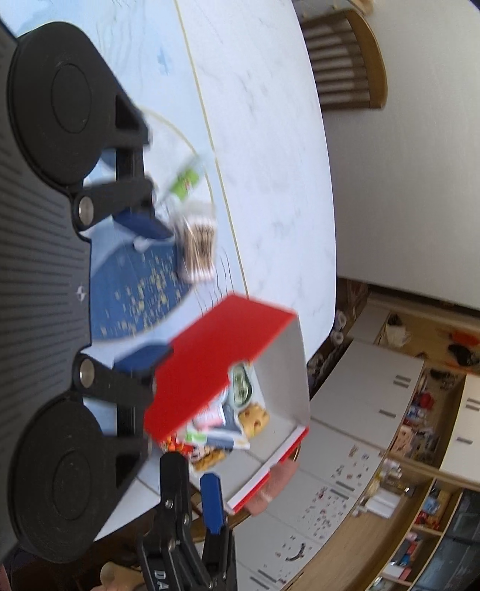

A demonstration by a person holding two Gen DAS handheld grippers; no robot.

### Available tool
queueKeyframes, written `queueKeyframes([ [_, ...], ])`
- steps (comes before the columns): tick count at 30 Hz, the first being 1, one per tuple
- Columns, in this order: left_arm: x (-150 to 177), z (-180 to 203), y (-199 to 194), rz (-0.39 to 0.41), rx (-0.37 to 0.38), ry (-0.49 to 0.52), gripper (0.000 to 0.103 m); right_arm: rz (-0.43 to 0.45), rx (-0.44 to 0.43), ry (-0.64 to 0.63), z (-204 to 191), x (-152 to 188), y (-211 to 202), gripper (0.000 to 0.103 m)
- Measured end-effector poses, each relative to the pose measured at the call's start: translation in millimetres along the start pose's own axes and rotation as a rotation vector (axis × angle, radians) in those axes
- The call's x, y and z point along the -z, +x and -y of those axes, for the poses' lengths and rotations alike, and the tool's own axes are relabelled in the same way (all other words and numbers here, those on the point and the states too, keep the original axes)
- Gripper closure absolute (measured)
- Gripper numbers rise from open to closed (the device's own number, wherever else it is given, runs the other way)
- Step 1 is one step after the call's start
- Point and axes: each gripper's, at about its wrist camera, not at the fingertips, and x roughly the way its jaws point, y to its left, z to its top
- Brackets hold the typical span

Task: Organize objects
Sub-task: 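Withdraw both tools from the box toward the glue stick and swabs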

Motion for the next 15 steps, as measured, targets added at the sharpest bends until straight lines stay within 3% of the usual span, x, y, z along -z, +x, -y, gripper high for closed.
queueKeyframes([
  [11, 13, -47, 0, 0.003, -0.072, -0.021, 0.016, -0.032, -0.016, -0.022, -42, -20, 29, 0.007],
  [15, 16, -56, 9, -0.011, -0.077, -0.025, 0.016, -0.045, -0.027, -0.041, -57, -37, 46, 0.007],
])
